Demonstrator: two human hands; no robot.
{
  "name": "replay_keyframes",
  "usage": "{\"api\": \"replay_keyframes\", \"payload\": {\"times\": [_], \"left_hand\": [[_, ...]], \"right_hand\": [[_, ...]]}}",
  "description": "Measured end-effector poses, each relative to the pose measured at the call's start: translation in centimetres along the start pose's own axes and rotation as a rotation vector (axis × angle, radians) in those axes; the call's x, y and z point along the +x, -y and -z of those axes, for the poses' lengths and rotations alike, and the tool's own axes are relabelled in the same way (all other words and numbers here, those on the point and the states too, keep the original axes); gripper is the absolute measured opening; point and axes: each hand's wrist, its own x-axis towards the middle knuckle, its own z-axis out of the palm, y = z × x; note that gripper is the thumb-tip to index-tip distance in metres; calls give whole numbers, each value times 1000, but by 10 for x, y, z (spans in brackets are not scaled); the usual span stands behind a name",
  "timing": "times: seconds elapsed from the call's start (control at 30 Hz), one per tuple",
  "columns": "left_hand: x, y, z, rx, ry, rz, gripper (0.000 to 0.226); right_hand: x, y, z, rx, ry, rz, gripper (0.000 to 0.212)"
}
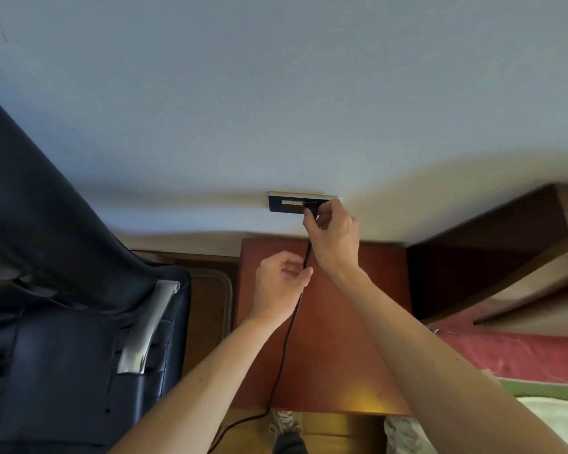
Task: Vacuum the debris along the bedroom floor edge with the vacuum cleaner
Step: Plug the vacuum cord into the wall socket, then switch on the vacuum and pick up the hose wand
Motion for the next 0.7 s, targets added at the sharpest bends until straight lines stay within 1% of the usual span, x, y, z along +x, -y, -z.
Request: {"api": "replay_keyframes", "payload": {"times": [0.1,0.23,0.33,0.4,0.5,0.7], "left_hand": [[-9,-7,13,177,46,-51,19],[-27,-19,40,480,146,-93,37],[-45,-30,62,701,224,-86,54],[-57,-35,77,808,266,-83,62],[-77,-40,97,907,272,-82,68],[-126,-45,131,972,221,-136,69]], "right_hand": [[-16,-10,23,-97,138,99,23],[-51,-21,52,-315,366,165,34],[-78,-19,71,-430,538,154,47],[-93,-12,83,-463,620,140,56],[-117,4,98,-474,626,135,63],[-164,37,114,-469,588,201,65]]}}
